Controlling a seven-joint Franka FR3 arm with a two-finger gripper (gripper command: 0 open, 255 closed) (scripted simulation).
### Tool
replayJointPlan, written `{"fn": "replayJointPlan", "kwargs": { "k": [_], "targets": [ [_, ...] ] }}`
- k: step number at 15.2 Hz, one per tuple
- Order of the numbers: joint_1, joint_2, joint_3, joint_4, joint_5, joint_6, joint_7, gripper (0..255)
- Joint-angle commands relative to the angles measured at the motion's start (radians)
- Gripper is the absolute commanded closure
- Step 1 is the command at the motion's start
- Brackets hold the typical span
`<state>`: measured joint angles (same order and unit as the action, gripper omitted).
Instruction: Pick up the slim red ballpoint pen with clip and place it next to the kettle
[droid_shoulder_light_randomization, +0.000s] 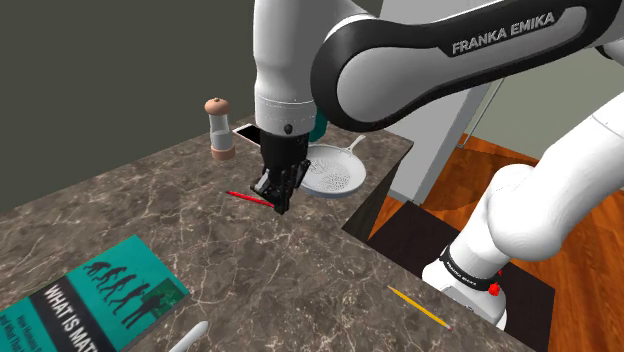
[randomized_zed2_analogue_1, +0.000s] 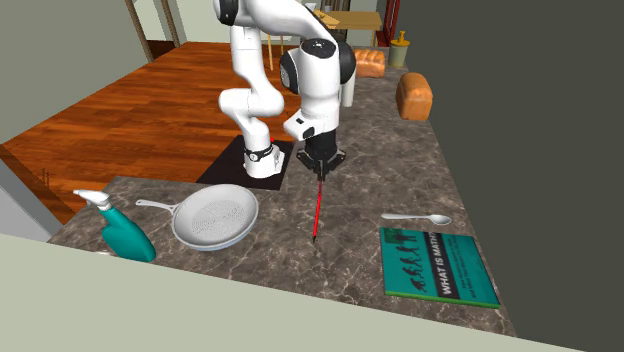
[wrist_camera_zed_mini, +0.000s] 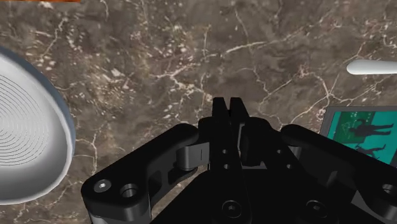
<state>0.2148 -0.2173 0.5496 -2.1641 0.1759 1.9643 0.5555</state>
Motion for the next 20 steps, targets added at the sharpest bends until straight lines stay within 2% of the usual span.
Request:
{"fn": "replayJointPlan", "kwargs": {
  "k": [1, 20],
  "targets": [
    [-0.001, -0.002, -0.002, 0.024, -0.001, -0.026, 0.002, 255],
    [-0.01, -0.018, -0.024, 0.265, -0.009, -0.281, 0.013, 255]
  ]
}}
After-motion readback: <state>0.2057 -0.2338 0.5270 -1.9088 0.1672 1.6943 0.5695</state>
